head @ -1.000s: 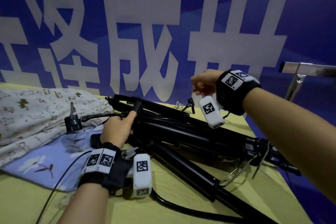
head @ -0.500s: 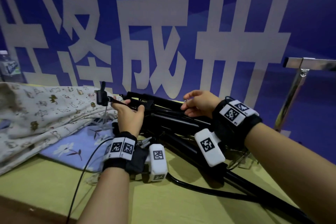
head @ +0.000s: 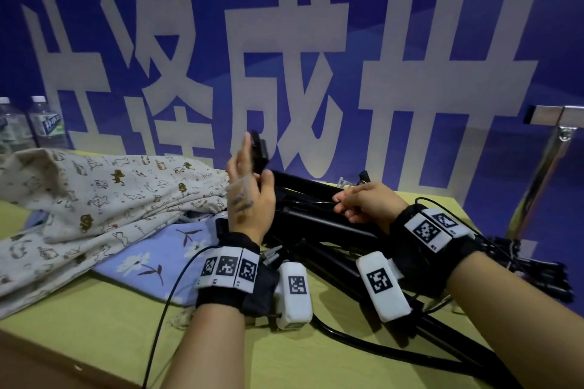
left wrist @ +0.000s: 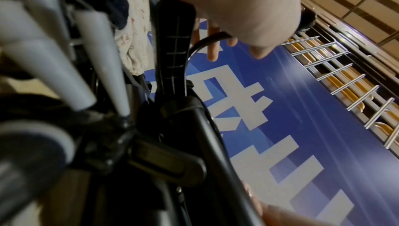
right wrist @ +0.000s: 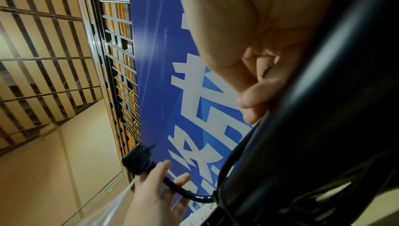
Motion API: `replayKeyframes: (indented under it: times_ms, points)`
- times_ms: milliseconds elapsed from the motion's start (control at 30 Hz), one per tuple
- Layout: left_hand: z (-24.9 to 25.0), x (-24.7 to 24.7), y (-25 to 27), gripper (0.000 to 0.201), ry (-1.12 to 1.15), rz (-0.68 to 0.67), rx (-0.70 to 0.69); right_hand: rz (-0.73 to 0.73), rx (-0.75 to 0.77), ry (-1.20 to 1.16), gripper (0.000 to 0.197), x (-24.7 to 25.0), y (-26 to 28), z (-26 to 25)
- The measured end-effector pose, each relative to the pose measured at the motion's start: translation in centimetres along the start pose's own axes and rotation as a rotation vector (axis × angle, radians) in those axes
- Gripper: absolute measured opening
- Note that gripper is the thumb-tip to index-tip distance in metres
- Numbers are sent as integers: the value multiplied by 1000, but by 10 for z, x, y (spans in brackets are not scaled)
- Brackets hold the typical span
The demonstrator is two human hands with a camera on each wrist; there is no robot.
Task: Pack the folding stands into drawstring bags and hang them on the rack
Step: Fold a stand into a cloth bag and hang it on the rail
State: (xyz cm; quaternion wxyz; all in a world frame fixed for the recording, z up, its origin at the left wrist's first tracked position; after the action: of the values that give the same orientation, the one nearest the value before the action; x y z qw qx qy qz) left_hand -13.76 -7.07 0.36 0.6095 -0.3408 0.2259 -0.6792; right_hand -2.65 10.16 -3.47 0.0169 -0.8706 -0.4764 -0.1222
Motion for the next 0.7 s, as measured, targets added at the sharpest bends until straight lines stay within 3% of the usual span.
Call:
replayKeyframes:
  times_ms: [267, 400, 500, 567, 633, 700]
  points:
    - [22, -46, 12, 57, -364, -388, -353, 56, 90, 10, 18, 5, 3, 0]
    - [31, -42, 14, 54, -287, -360, -280, 74, 162, 58, 14, 6, 3, 0]
    - [36, -43, 14, 50, -415, -336, -320, 72, 165, 86, 19, 7, -2, 5]
    - [44, -34, 13, 49, -385, -248, -349, 56, 125, 13, 21, 8, -5, 14]
    - [49, -27, 13, 38, -308, -182, -332, 36, 108, -38, 18, 8, -5, 19]
    - [48, -33, 14, 26, -307, -235, -310, 32, 110, -23, 12, 8, -5, 19]
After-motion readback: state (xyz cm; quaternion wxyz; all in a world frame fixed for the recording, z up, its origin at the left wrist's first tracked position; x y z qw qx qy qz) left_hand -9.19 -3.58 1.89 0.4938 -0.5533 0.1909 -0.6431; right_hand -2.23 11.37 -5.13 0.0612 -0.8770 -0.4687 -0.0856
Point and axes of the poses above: each hand's wrist, its own y-axis away from the middle knuckle, its own x-axis out of the back of the hand, z = x × y, the point moved 9 cm from there along -y, towards the middle knuckle, and after that the axes turned 1 degree about -z, right-handed, at the moved point
